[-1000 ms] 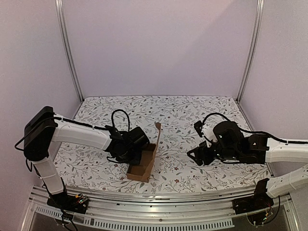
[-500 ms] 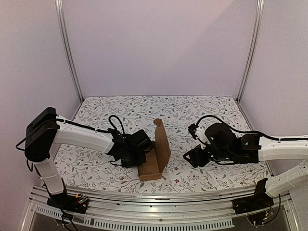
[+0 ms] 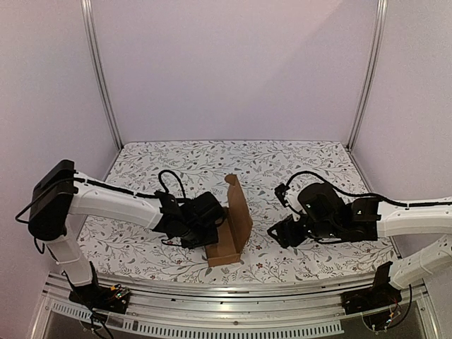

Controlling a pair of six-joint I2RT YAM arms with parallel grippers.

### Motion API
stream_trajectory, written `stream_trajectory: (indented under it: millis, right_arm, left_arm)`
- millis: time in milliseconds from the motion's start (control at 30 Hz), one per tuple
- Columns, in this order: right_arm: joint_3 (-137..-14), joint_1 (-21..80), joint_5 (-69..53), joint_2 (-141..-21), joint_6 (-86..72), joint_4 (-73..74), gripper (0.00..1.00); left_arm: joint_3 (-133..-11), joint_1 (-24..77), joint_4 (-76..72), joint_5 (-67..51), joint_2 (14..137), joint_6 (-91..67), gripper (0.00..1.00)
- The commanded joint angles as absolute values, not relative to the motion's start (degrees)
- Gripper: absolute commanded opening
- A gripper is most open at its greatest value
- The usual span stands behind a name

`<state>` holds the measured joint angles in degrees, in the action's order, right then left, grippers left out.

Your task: Fold the paper box

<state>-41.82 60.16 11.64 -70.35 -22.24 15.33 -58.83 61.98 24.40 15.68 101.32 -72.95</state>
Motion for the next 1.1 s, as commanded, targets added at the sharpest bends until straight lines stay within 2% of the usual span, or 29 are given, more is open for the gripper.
stream_trajectory:
  millis: [0, 233, 467, 600, 900, 1067]
  right_arm:
    - [-40.41, 62.52, 11.10, -69.89, -23.33, 14.60, 0.74]
    - [-38.26, 68.60, 14.04, -68.17, -26.98, 12.33, 0.73]
    - [-38.39, 74.44, 19.93, -70.14, -31.84, 9.22, 0.70]
    - [-38.23, 75.50, 21.51, -70.91, -33.33, 7.21, 0.70]
    - [-37.11, 75.98, 20.83, -70.84, -33.88, 6.58, 0.70]
    - [-35.55, 76.01, 21.26, -68.81, -33.80, 6.35, 0.71]
  left_arm:
    - [-56.67, 62.58, 23.94, 16.30, 96.22, -69.53, 0.47]
    - [-53.10, 62.31, 24.38, 18.96, 89.65, -61.13, 0.58]
    - [-54.88, 57.66, 26.50, 21.07, 86.90, -44.74, 0.61]
    - [-58.04, 54.30, 25.56, 20.73, 89.35, -35.46, 0.63]
    - [-60.93, 49.68, 16.23, 11.79, 96.54, -19.20, 0.64]
    - [-60.81, 49.18, 13.96, 14.70, 98.55, -14.22, 0.64]
